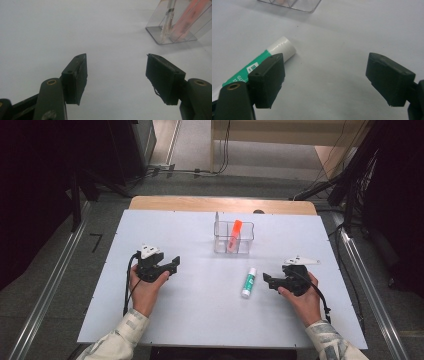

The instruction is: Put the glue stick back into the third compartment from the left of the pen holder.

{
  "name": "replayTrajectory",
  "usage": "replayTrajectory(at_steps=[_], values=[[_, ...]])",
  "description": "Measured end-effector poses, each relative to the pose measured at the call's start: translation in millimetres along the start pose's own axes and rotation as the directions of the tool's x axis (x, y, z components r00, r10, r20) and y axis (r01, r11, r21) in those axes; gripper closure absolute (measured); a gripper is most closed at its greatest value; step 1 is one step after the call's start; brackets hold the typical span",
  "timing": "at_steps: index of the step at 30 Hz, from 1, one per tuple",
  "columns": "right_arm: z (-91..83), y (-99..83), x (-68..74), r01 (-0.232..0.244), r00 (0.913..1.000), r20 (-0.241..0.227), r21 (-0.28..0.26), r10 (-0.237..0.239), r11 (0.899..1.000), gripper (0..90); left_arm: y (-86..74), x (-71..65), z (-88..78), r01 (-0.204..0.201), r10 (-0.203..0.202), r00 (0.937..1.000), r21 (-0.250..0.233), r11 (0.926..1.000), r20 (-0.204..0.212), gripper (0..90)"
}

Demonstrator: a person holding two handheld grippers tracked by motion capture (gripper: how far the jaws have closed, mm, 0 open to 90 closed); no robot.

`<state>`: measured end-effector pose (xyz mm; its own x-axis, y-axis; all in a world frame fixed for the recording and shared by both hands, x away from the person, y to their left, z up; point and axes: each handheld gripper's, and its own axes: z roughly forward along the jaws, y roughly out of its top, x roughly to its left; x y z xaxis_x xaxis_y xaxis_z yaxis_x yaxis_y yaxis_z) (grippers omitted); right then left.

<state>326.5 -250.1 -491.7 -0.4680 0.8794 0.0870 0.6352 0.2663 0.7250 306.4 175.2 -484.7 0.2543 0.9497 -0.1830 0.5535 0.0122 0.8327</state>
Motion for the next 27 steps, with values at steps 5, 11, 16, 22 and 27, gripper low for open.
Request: replayTrajectory(at_steps=[5, 11, 16, 22, 27], values=[[0.5, 0.1, 6.3, 0.0, 1.0, -0.007, 0.003, 0.0, 1.0, 13.9, -0.8, 0.6, 0.4, -0.007, 0.007, 1.0, 0.01, 0.9999, -0.002, 33.7], [3.9, 0.5, 15.2, 0.009, 0.9998, -0.02, 0.005, -0.009, 1.0, 13.8, -1.4, -0.4, 1.3, -0.011, 0.011, 0.9999, 0.017, 0.9998, -0.003, 32.0], [6.7, 1.9, 22.0, 0.005, 0.9997, -0.023, 0.005, -0.005, 1.0, 13.6, -1.5, -0.3, 1.4, -0.012, 0.012, 0.9999, 0.017, 0.9998, -0.004, 31.1], [12.8, 4.3, 30.7, -0.006, 0.9998, -0.021, 0.006, 0.006, 1.0, 12.6, -2.1, -1.4, 3.3, -0.013, 0.013, 0.9999, 0.023, 0.9996, 0.003, 29.9], [18.5, 7.0, 40.6, -0.018, 0.9996, -0.02, 0.007, 0.019, 1.0, 11.9, -1.9, -0.6, 2.8, -0.013, 0.013, 0.9999, 0.022, 0.9997, -0.002, 29.9]])
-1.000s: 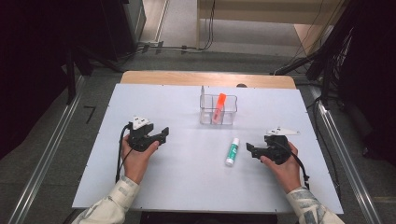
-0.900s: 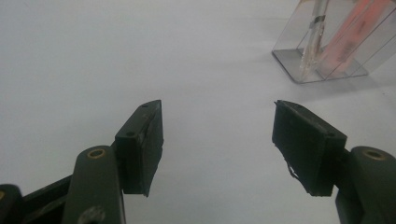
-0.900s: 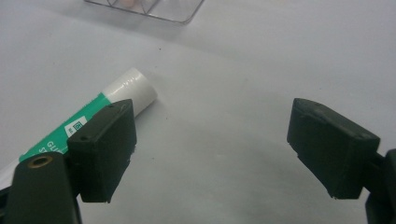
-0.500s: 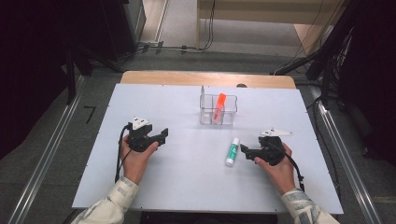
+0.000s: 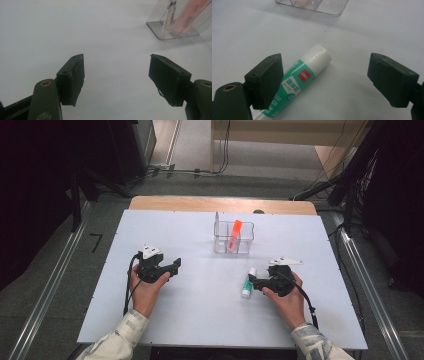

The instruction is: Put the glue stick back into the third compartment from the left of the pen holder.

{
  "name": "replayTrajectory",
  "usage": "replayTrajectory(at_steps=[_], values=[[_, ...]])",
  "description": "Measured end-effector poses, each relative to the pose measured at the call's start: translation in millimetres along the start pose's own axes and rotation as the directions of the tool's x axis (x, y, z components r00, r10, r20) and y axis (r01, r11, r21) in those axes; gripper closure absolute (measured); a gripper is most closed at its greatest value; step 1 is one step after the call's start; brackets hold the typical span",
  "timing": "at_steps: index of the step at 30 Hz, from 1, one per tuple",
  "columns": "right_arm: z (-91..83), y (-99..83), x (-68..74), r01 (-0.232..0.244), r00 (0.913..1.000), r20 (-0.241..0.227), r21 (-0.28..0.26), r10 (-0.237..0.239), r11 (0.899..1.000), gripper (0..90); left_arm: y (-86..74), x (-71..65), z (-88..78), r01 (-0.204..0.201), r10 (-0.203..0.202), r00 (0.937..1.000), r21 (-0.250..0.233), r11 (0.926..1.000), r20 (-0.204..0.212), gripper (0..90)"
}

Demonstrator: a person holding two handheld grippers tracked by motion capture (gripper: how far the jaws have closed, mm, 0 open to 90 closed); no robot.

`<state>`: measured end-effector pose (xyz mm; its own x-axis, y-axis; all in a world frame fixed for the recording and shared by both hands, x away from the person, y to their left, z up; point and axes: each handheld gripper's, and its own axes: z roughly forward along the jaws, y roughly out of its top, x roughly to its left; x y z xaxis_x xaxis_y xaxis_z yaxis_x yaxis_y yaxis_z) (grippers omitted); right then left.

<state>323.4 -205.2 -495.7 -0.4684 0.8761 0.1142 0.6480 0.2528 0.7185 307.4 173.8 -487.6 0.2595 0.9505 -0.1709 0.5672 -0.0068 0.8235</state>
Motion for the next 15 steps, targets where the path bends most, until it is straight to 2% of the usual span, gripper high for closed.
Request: replayTrajectory(at_steps=[15], values=[[18.6, 0.4, 21.4, -0.011, 0.9996, 0.024, 0.031, 0.01, 0.999, 11.9, -0.3, -1.0, 1.1, -0.003, 0.003, 1.0, 0.006, 1.0, 0.007, 29.9]])
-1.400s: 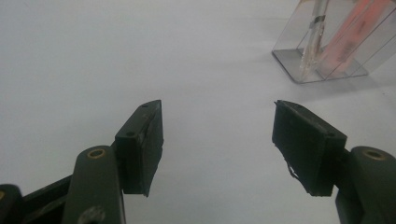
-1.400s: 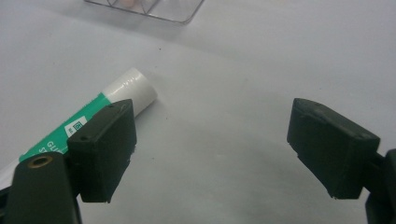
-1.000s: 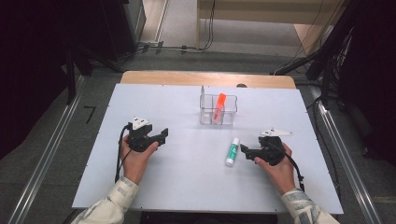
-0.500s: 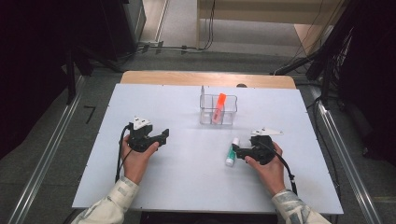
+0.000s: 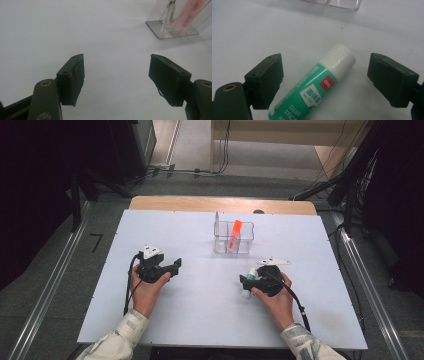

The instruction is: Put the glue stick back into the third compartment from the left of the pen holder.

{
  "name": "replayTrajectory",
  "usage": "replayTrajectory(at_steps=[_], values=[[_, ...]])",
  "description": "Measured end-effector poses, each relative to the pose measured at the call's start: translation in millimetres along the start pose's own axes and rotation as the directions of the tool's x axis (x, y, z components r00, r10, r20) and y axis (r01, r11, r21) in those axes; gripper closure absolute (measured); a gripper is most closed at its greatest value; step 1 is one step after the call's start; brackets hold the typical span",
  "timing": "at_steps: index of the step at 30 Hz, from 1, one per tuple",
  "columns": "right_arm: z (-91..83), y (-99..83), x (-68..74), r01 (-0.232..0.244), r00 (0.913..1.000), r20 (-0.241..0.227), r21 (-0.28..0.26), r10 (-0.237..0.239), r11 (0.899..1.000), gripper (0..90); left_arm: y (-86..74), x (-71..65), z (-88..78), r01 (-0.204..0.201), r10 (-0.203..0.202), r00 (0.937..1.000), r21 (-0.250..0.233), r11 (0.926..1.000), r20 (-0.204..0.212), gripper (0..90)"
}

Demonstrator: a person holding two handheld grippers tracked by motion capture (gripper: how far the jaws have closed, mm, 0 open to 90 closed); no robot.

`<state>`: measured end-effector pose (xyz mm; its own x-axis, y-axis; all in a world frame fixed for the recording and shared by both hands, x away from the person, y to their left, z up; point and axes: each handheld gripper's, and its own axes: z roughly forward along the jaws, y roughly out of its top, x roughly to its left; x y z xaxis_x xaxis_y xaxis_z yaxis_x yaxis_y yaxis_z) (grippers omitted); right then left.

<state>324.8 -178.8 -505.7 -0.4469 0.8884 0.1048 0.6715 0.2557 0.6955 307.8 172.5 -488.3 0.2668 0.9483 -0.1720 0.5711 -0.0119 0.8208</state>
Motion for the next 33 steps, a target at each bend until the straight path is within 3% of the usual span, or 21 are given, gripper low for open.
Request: replayTrajectory(at_steps=[10, 16, 23, 33], values=[[6.1, 0.0, 5.2, -0.016, 0.9996, 0.025, 0.005, 0.016, 1.0, 13.9, 0.1, -0.1, -0.1, 0.003, -0.003, 1.0, -0.004, 1.0, 0.004, 29.9], [4.7, -0.8, 6.4, -0.022, 0.9987, 0.046, 0.008, 0.021, 1.0, 20.0, 0.2, -0.2, -0.1, 0.001, -0.001, 1.0, -0.002, 1.0, 0.002, 29.9], [2.8, -1.1, 7.7, -0.025, 0.9968, 0.076, 0.01, 0.024, 1.0, 36.2, 0.0, -0.6, 0.4, 0.001, -0.001, 1.0, -0.001, 1.0, 0.003, 29.9], [2.7, 1.8, 3.6, -0.024, 0.9979, 0.06, 0.014, 0.023, 1.0, 47.0, -0.1, -1.2, 1.5, 0.003, -0.003, 1.0, 0.001, 1.0, 0.009, 29.9]])
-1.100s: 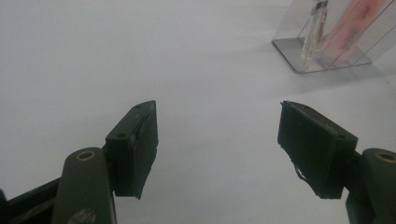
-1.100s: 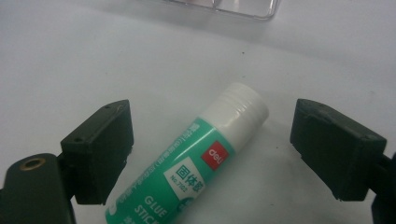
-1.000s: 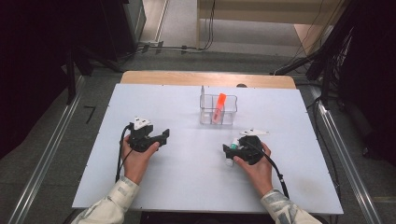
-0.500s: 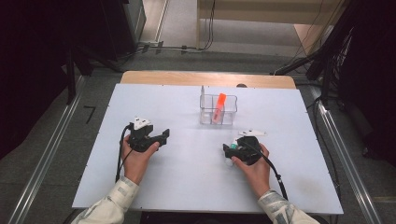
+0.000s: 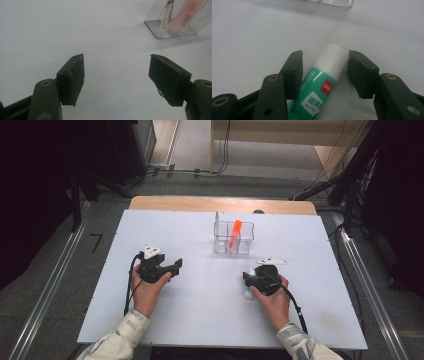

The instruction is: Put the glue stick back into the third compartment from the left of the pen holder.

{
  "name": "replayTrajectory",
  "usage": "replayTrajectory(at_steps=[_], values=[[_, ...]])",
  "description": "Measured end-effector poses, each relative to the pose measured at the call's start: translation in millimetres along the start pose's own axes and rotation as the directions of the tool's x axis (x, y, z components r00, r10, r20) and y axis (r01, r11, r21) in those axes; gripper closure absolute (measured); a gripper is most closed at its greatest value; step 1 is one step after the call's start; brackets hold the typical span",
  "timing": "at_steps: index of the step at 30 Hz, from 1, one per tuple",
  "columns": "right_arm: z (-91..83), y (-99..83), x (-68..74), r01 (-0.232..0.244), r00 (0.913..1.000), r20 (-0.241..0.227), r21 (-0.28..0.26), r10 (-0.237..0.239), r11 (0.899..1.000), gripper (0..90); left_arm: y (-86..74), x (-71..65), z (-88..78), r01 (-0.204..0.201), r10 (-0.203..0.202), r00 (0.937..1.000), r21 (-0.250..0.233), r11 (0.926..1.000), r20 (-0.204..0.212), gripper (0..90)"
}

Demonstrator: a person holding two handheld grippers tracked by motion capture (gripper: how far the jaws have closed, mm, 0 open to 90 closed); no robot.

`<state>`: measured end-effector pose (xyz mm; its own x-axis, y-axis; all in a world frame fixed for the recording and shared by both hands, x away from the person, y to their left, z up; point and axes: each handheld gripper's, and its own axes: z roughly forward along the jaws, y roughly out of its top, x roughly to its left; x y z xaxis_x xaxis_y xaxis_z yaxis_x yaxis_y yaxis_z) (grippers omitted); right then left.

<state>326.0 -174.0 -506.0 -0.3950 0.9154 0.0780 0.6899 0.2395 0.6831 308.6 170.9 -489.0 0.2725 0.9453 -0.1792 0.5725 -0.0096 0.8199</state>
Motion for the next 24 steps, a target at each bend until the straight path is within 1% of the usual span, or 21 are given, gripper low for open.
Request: replayTrajectory(at_steps=[1, 2, 3, 5, 7, 9, 15, 18, 21, 24], values=[[0.0, 0.1, -0.1, 0.004, 1.0, -0.002, -0.001, -0.004, 1.0, 50.3, 0.0, 0.1, -0.1, 0.001, -0.001, 1.0, 0.0, 1.0, 0.0, 29.9], [-0.3, 0.0, 0.0, 0.01, 0.9999, -0.007, 0.002, -0.01, 1.0, 60.2, 0.0, 0.1, -0.1, 0.001, -0.001, 1.0, 0.0, 1.0, 0.0, 30.0], [-0.5, -0.4, 0.5, 0.019, 0.9998, -0.01, -0.001, -0.019, 1.0, 61.9, 0.0, 0.0, 0.0, 0.003, -0.003, 1.0, -0.001, 1.0, 0.0, 29.9], [0.0, -0.5, 2.5, 0.042, 0.9991, -0.002, 0.001, -0.042, 0.999, 62.2, 0.1, 0.0, -0.2, 0.002, -0.002, 1.0, -0.002, 1.0, 0.0, 30.0], [0.0, -0.3, 2.8, 0.054, 0.9985, -0.002, 0.005, -0.054, 0.999, 62.2, 0.2, 0.2, -0.4, 0.003, -0.002, 1.0, 0.0, 1.0, 0.001, 29.9], [0.1, 0.1, 3.1, 0.077, 0.997, -0.001, 0.007, -0.077, 0.997, 62.3, 0.2, 0.2, -0.3, 0.003, -0.003, 1.0, 0.0, 1.0, 0.002, 30.0], [0.9, 0.7, 3.3, 0.118, 0.993, -0.006, 0.004, -0.118, 0.993, 62.5, 0.1, 0.1, 0.1, 0.0, -0.001, 1.0, 0.003, 1.0, 0.006, 30.0], [0.9, 1.9, 2.2, 0.117, 0.993, -0.014, 0.009, -0.117, 0.993, 62.5, 0.3, 0.3, -0.6, 0.006, -0.006, 1.0, 0.0, 1.0, 0.005, 30.0], [0.7, 2.8, 1.5, 0.111, 0.9936, -0.022, 0.012, -0.111, 0.994, 62.6, 0.4, 1.5, -1.0, 0.003, -0.003, 1.0, 0.003, 1.0, 0.001, 30.0], [-0.2, 3.4, 1.6, 0.112, 0.9933, -0.027, 0.006, -0.112, 0.994, 62.6, 0.5, 1.4, -1.3, 0.004, -0.004, 1.0, 0.0, 1.0, 0.002, 30.0]])
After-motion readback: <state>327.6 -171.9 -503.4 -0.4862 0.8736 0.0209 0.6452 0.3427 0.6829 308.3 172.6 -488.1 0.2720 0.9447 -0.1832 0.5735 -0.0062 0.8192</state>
